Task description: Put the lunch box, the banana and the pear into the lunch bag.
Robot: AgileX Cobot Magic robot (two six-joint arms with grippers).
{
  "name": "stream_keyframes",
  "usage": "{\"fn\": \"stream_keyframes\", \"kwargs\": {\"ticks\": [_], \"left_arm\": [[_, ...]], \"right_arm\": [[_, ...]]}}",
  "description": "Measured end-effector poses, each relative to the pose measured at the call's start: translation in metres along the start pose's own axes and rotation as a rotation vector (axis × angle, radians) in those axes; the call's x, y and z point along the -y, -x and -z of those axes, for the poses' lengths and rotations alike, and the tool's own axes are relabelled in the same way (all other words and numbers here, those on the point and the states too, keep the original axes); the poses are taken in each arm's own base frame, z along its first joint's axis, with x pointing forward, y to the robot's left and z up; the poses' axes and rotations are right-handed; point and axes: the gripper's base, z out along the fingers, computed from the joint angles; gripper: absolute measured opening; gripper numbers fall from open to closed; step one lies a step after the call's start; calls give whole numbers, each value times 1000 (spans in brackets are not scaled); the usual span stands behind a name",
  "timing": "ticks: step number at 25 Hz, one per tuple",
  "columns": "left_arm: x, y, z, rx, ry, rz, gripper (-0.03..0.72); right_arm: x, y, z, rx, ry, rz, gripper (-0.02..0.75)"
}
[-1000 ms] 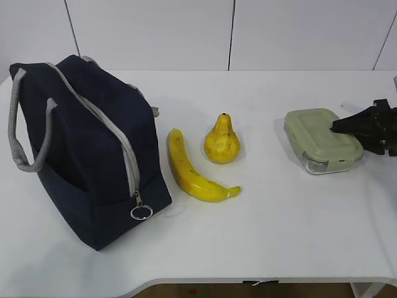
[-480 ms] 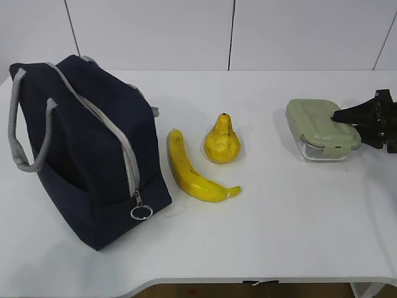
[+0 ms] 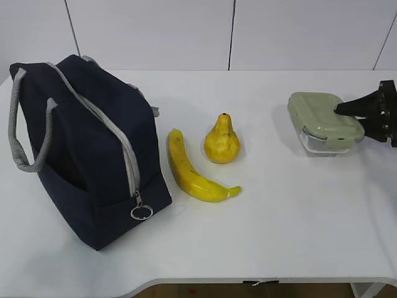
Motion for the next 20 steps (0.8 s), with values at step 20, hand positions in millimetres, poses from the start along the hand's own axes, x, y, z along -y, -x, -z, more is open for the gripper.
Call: {"fn": "stream_keyframes", "kwargs": {"ticks": [20], "left_arm": [[2, 99, -36, 50, -117, 173, 430]], "right_arm": [[-50, 9, 12, 24, 22, 54, 360]]}}
